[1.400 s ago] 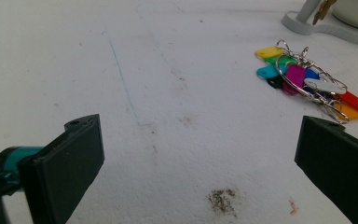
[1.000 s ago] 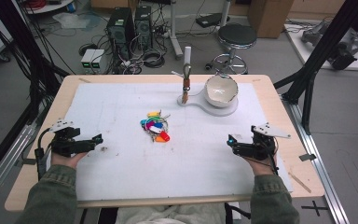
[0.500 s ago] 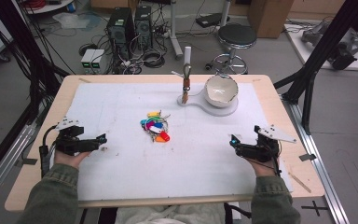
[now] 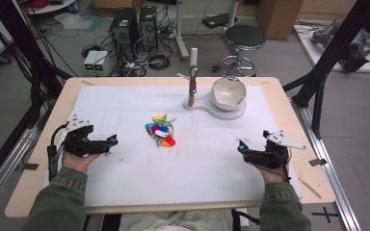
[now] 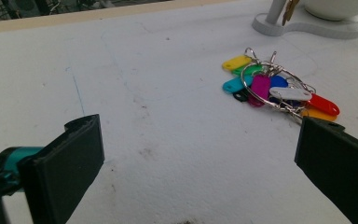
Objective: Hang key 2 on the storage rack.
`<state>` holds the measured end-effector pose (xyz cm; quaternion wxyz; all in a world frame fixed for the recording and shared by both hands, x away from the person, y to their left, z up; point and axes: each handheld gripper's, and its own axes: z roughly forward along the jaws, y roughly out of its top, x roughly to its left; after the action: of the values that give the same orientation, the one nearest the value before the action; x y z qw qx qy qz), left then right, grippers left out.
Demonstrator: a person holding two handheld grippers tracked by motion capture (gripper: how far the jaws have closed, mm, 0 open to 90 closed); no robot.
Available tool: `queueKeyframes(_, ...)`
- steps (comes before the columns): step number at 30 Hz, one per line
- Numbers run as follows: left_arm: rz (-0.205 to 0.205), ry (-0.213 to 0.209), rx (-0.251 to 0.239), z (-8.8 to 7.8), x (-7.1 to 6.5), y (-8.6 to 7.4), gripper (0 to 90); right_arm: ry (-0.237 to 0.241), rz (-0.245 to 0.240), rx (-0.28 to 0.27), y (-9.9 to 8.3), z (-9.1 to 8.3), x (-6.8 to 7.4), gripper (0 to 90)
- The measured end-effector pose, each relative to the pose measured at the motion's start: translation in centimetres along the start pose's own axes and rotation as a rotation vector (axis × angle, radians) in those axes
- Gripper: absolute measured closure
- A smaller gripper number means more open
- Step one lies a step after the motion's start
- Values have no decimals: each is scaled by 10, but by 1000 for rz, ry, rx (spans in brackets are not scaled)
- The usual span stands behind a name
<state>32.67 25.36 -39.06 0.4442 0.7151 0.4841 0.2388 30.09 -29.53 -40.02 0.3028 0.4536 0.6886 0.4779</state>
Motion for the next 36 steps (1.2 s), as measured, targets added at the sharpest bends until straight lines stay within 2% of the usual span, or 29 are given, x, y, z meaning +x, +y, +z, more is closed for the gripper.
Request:
queueKeyframes(4,7,-2,6,4,-4,7,18,0,-10,-2,0,1,1,8)
queueKeyframes(9,5,-30,15,15,-10,18,18,12,-12,6,0,3,2,8)
queueKeyframes(12,29,-36,35,23,-16,23,22,14,-29,13,0,5,3,8)
queueKeyframes(14,31,-46,43,28,-19,26,22,12,-32,14,0,5,3,9)
queueKeyframes(18,21,-67,70,39,-24,31,23,8,-17,-9,1,1,3,9)
queueKeyframes(22,39,-92,98,48,-34,40,23,12,-4,-4,0,1,3,9)
queueKeyframes(24,51,-100,105,53,-39,44,23,16,-12,-2,0,3,3,8)
queueKeyframes(28,57,-94,131,62,-41,47,23,8,-22,-4,-1,3,5,9)
queueKeyframes(32,57,-86,147,68,-43,50,23,3,-10,-17,0,0,3,8)
queueKeyframes(36,60,-107,152,74,-46,54,23,6,-11,-13,-1,2,3,9)
